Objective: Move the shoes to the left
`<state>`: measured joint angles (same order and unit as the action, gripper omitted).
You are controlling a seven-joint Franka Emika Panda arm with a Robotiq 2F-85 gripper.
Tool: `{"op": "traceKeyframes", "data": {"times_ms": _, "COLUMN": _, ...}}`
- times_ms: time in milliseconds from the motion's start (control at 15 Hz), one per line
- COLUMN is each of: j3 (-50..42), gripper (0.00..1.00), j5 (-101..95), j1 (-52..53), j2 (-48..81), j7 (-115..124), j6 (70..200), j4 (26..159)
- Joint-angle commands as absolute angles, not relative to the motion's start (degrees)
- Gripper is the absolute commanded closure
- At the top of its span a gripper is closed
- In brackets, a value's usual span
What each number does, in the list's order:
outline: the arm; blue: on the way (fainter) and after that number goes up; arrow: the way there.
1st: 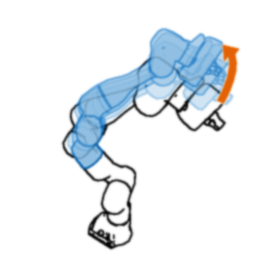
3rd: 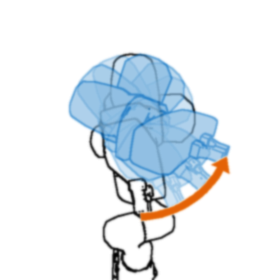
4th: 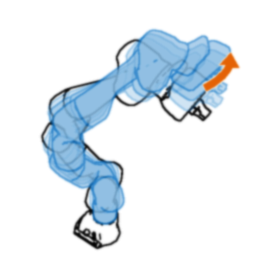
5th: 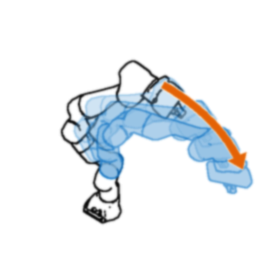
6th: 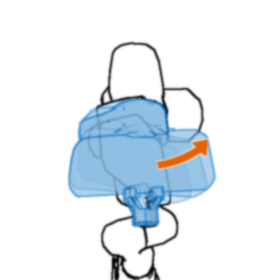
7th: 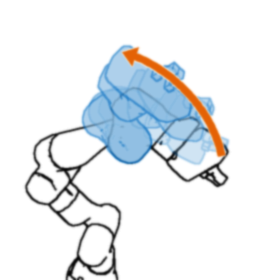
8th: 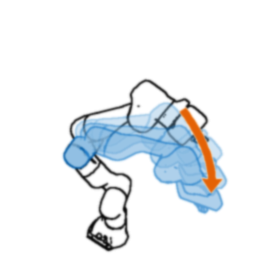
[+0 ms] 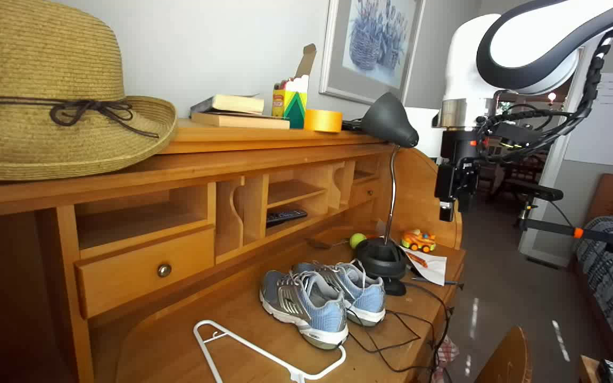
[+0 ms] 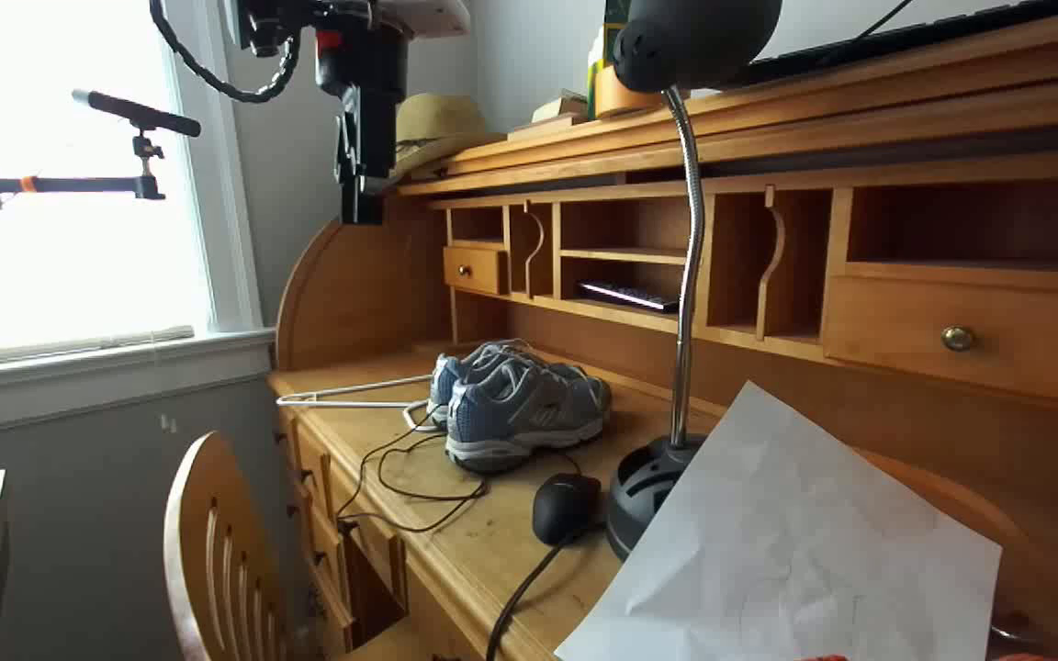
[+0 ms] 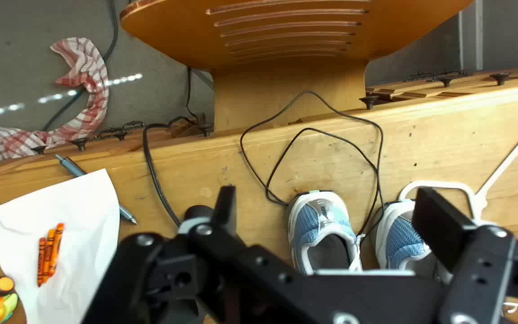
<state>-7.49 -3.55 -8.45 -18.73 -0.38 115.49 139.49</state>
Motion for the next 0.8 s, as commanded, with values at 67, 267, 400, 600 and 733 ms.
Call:
{"op": "traceKeyframes", "data": {"times_ms": 67, "j3": -7.54, "gripper": 0.00, "j5": -3.56, "j1": -8.41, "j2": -18.71, "j7": -0.37, "j6": 115.40, "j4": 139.41}}
{"op": "traceKeyframes", "data": {"times_ms": 267, "j3": -8.03, "gripper": 0.00, "j5": -2.32, "j1": -8.24, "j2": -17.81, "j7": -1.00, "j6": 116.64, "j4": 139.38}}
{"op": "traceKeyframes", "data": {"times_ms": 400, "j3": -8.29, "gripper": 0.00, "j5": -3.64, "j1": -8.55, "j2": -15.47, "j7": -1.85, "j6": 122.24, "j4": 139.98}}
{"op": "traceKeyframes", "data": {"times_ms": 600, "j3": -8.59, "gripper": 0.00, "j5": -3.14, "j1": -8.53, "j2": -10.54, "j7": -1.43, "j6": 133.63, "j4": 140.73}}
{"op": "traceKeyframes", "data": {"times_ms": 733, "j3": -8.70, "gripper": 0.00, "j5": -1.02, "j1": -8.10, "j2": -6.91, "j7": -1.22, "j6": 139.28, "j4": 140.40}}
